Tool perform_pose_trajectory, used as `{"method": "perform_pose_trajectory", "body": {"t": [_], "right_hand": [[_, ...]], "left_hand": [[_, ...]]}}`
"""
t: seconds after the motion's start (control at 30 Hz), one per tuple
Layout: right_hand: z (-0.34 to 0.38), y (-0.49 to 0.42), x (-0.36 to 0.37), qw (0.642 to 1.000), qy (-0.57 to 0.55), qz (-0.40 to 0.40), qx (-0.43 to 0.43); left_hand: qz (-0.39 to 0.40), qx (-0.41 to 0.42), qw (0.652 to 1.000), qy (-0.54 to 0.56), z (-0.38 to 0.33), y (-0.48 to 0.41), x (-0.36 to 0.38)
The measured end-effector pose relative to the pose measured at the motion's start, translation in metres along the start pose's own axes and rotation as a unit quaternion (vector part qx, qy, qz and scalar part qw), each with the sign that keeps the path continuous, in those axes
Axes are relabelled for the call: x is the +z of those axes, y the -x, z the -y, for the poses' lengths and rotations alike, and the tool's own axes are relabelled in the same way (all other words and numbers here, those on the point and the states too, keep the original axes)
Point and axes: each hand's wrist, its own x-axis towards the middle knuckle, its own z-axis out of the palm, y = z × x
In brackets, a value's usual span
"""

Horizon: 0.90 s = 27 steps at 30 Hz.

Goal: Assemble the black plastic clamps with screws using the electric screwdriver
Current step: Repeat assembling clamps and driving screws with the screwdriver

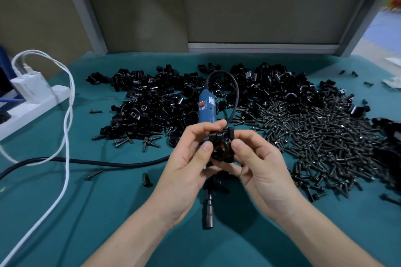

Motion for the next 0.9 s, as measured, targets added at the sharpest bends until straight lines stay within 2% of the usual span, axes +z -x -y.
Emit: {"method": "perform_pose_trajectory", "body": {"t": [0.17, 0.3, 0.43, 0.53, 0.67, 0.73, 0.8, 0.9], "right_hand": [[0.004, 0.003, 0.004, 0.993, 0.100, -0.026, -0.053], [0.003, 0.005, 0.006, 0.979, 0.189, -0.004, -0.082], [0.001, 0.009, 0.007, 0.977, 0.191, -0.009, -0.096], [0.000, 0.010, 0.008, 0.957, 0.266, -0.014, -0.113], [0.012, 0.007, 0.004, 0.879, 0.435, -0.016, -0.193], [0.021, -0.006, -0.010, 0.836, 0.497, -0.056, -0.227], [0.030, -0.029, -0.031, 0.773, 0.593, -0.108, -0.197], [0.039, -0.070, -0.064, 0.676, 0.718, -0.139, -0.083]], "left_hand": [[0.004, -0.009, 1.000, 0.002, 0.004, 0.002, -0.001], [-0.002, 0.024, 0.993, -0.112, 0.010, 0.006, 0.003], [-0.013, 0.049, 0.991, -0.127, 0.013, 0.007, 0.005], [-0.029, 0.071, 0.987, -0.144, 0.014, 0.007, 0.004], [-0.052, 0.052, 0.991, -0.110, 0.015, 0.008, 0.006], [-0.065, 0.033, 0.995, -0.067, 0.014, 0.007, 0.006], [-0.073, 0.018, 0.997, -0.034, 0.012, 0.006, 0.004], [-0.074, 0.013, 0.997, -0.017, 0.009, 0.004, 0.003]]}}
